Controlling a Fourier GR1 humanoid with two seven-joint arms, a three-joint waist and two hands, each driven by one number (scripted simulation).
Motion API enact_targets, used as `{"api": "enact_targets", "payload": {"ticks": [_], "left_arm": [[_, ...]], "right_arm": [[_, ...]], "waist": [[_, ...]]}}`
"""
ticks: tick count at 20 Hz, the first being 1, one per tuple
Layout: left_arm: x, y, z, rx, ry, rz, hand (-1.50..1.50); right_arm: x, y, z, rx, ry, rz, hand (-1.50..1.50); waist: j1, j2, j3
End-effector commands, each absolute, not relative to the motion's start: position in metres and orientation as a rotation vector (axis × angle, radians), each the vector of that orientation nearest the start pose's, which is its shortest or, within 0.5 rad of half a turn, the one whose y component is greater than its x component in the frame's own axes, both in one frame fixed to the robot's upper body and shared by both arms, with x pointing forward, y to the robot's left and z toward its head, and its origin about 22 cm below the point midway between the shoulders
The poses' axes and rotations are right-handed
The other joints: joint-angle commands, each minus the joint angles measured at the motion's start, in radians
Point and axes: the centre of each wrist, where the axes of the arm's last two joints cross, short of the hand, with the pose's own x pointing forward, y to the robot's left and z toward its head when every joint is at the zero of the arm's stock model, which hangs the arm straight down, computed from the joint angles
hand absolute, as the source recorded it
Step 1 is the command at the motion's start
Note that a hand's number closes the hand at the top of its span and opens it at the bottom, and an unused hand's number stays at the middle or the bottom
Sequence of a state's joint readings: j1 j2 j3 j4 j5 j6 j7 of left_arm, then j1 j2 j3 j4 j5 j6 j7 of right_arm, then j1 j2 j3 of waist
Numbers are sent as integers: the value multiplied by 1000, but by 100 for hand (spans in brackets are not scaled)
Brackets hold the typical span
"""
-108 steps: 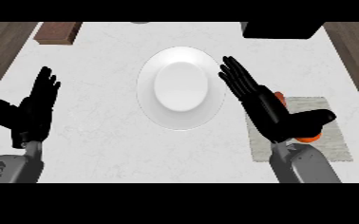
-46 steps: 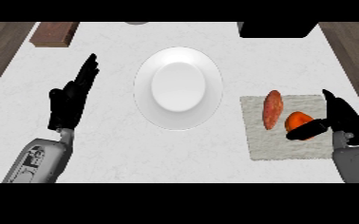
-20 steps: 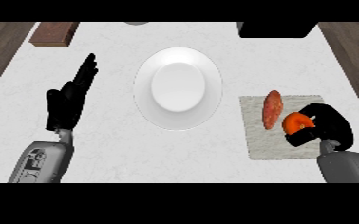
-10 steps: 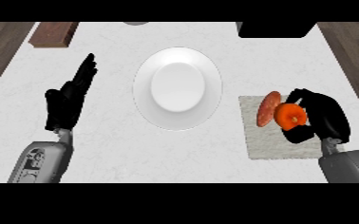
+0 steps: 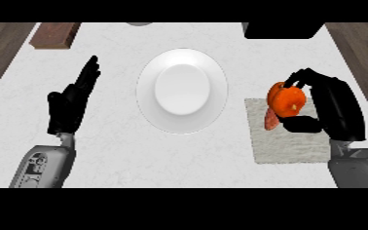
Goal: Pick the squash from the placemat and place it in the plate
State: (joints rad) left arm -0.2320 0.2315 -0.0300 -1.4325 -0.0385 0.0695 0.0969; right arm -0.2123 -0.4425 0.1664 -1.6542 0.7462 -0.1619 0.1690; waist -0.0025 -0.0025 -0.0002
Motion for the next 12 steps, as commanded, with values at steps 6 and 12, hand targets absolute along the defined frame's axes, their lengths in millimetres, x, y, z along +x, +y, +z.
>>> {"api": "enact_targets", "payload": {"ticks": [6,12], "left_arm": [[301,246,54,207,-1575,-222,0],[316,252,34,213,-1568,-227,0]], "right_arm": [[302,-165,143,-754,-1740,866,150],[336,-91,118,-682,-1706,905,150]], "waist": [[16,2,0],[15,8,-1]]}}
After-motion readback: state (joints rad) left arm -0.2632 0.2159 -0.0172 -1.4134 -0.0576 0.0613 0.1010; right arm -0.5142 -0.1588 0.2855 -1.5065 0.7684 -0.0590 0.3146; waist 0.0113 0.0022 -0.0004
